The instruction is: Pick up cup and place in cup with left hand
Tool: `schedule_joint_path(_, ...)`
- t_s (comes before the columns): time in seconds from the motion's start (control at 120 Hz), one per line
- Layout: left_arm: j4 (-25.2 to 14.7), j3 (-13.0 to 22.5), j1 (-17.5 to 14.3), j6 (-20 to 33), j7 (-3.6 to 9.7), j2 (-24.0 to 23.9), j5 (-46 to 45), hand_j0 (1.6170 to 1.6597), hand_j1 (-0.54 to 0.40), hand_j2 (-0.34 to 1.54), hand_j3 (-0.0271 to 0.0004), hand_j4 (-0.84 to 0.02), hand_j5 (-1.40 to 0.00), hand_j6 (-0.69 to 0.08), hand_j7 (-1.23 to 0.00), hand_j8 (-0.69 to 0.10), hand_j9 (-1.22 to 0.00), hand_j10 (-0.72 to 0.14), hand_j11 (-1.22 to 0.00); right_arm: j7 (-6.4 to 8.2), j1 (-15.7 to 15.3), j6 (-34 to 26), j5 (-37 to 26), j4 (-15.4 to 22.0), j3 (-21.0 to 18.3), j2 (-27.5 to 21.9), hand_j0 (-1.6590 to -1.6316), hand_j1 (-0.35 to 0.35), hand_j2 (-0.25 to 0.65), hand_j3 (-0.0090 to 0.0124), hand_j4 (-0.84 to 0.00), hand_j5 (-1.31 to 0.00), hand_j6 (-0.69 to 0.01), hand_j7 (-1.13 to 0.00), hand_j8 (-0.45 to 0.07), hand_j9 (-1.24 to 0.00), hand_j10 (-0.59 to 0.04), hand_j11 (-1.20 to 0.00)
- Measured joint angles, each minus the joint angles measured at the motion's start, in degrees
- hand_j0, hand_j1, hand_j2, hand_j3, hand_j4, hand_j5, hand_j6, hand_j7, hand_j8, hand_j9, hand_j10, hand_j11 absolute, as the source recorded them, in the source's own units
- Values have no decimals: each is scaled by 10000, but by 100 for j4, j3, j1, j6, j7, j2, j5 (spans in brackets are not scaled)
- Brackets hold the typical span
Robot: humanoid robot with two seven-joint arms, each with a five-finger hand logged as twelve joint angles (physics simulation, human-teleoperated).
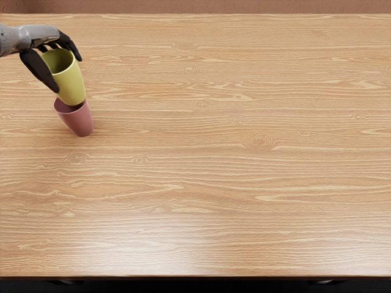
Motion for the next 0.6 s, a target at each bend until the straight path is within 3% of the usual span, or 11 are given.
schedule_joint_path(0.425,204,95,65,9,-8,-54,28,16547,-1309,1118,0,-4466,-6022,-2886,-6087,-2572,-6121,-3878,-6148,0,0,-1,0,0,0,0,-16581,-3491,1,0,-4,-1,-6,0,-4,0,-3,0)
schedule_joint_path(0.6,361,92,161,16,-76,-162,36,16553,-1155,1016,0,-4480,-5898,-3182,-5941,-2887,-5973,-4183,-6027,0,0,0,0,0,0,0,-16581,-3491,1,0,-3,-1,-5,0,-4,0,-2,0)
